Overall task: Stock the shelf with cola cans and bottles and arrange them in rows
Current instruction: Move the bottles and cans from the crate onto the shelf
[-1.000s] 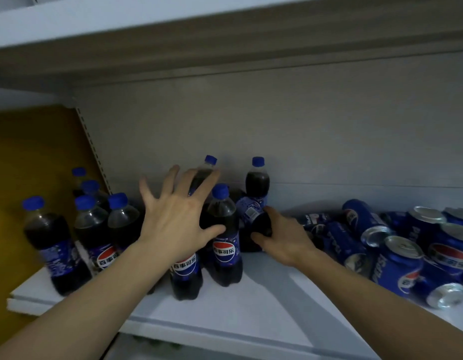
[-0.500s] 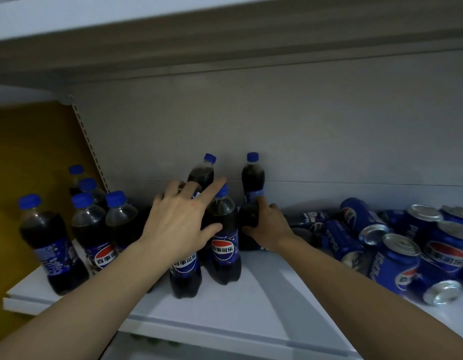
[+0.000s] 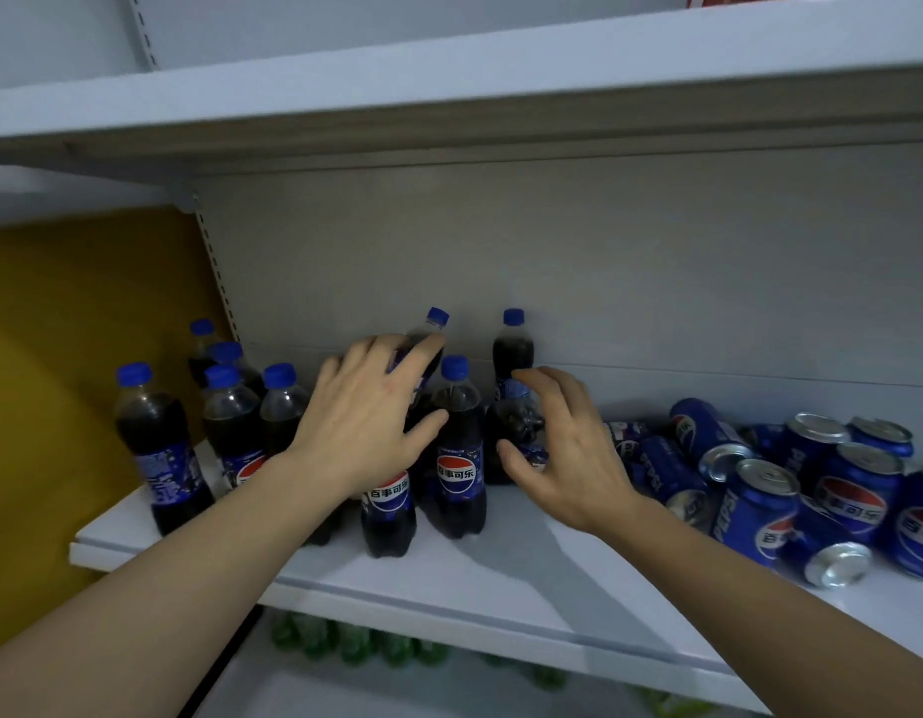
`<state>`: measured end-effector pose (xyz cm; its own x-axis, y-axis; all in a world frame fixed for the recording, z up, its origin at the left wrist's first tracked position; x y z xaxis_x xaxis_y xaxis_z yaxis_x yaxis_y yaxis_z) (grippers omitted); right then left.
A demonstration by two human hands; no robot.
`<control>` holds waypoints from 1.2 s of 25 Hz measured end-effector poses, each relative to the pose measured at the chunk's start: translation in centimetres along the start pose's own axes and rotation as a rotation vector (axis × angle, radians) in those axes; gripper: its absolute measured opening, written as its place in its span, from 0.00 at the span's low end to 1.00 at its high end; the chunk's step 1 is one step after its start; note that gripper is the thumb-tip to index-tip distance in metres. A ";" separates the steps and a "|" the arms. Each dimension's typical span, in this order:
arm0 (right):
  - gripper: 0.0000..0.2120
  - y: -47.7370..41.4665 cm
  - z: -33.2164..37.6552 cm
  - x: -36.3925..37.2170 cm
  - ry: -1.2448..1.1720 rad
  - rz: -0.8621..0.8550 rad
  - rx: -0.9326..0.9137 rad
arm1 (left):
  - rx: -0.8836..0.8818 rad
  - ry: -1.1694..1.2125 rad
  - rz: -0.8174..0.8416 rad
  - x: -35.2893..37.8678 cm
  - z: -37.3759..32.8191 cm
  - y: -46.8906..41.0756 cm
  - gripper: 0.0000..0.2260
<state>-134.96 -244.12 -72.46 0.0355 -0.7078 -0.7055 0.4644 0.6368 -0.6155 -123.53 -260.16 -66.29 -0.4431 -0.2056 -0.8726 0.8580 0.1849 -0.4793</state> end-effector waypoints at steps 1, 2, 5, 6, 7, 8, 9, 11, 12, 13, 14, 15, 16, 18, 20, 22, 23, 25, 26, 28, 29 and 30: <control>0.32 0.2 1.8 -0.8 -0.006 -0.022 -0.059 | 0.000 -0.001 -0.022 -1.1 0.2 0.9 0.33; 0.32 0.4 3.9 -1.4 -0.016 -0.032 -0.121 | -0.012 -0.001 -0.045 -2.4 0.6 1.9 0.32; 0.32 0.4 10.0 -1.2 -0.088 -0.030 -0.289 | -0.082 0.000 -0.079 -6.1 3.0 6.3 0.31; 0.32 0.4 12.4 -0.5 -0.119 -0.018 -0.336 | -0.119 -0.020 -0.086 -7.5 4.4 8.4 0.31; 0.32 0.5 15.0 0.5 -0.149 -0.001 -0.381 | -0.160 -0.051 -0.093 -9.0 6.0 10.9 0.31; 0.32 0.8 17.7 1.6 -0.178 0.023 -0.423 | -0.207 -0.090 -0.099 -10.5 7.6 13.6 0.31; 0.33 1.2 20.4 2.8 -0.212 0.054 -0.463 | -0.262 -0.126 -0.105 -12.1 9.2 16.5 0.30; 0.33 2.4 25.5 5.1 -0.292 0.127 -0.528 | -0.392 -0.172 -0.118 -15.1 12.2 22.8 0.29; 0.33 3.3 27.8 6.1 -0.337 0.157 -0.559 | -0.458 -0.189 -0.115 -16.4 13.3 26.1 0.29; 0.32 4.1 29.7 6.9 -0.380 0.175 -0.586 | -0.511 -0.199 -0.102 -17.2 14.0 28.9 0.29; 0.32 5.0 31.2 7.5 -0.417 0.185 -0.610 | -0.554 -0.204 -0.087 -17.8 14.4 31.4 0.29; 0.32 6.1 32.9 8.3 -0.449 0.200 -0.641 | -0.601 -0.209 -0.075 -18.4 14.6 34.3 0.29; 0.32 7.3 34.5 9.1 -0.473 0.222 -0.672 | -0.646 -0.211 -0.064 -18.7 14.6 36.9 0.29; 0.32 9.7 37.1 10.9 -0.507 0.286 -0.729 | -0.725 -0.221 -0.033 -18.8 14.1 41.6 0.29; 0.32 12.1 39.3 12.6 -0.544 0.349 -0.786 | -0.794 -0.234 -0.015 -18.5 13.4 45.4 0.29; 0.32 13.7 40.8 14.1 -0.586 0.394 -0.820 | -0.851 -0.242 -0.007 -18.1 12.5 48.1 0.28; 0.32 14.4 41.7 15.0 -0.608 0.421 -0.840 | -0.886 -0.244 -0.001 -17.8 12.2 49.4 0.28; 0.32 15.4 43.4 16.9 -0.633 0.477 -0.877 | -0.959 -0.242 0.029 -17.1 12.2 51.8 0.28; 0.32 15.8 44.2 17.9 -0.639 0.503 -0.895 | -0.997 -0.241 0.042 -16.7 12.4 53.0 0.28; 0.32 16.7 45.6 20.4 -0.662 0.560 -0.911 | -1.074 -0.217 0.043 -15.5 13.5 55.3 0.28; 0.32 17.0 46.0 21.5 -0.680 0.585 -0.905 | -1.106 -0.198 0.041 -14.9 13.9 56.3 0.28; 0.31 17.3 46.3 22.7 -0.697 0.611 -0.892 | -1.134 -0.177 0.042 -14.2 14.3 57.2 0.27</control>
<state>-85.20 -263.33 -82.84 0.6102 -0.0676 -0.7893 -0.5309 0.7046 -0.4708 -64.46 -260.37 -79.98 -0.3000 -0.2941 -0.9075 0.1035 0.9356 -0.3375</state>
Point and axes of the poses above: each hand's wrist, its own y-axis away from the middle knuckle, its own x-axis out of the palm, z = x × y, the point moved 7 cm from there along -y, towards the middle knuckle, and after that the axes turned 4 degrees about z, right-handed, at the moved point
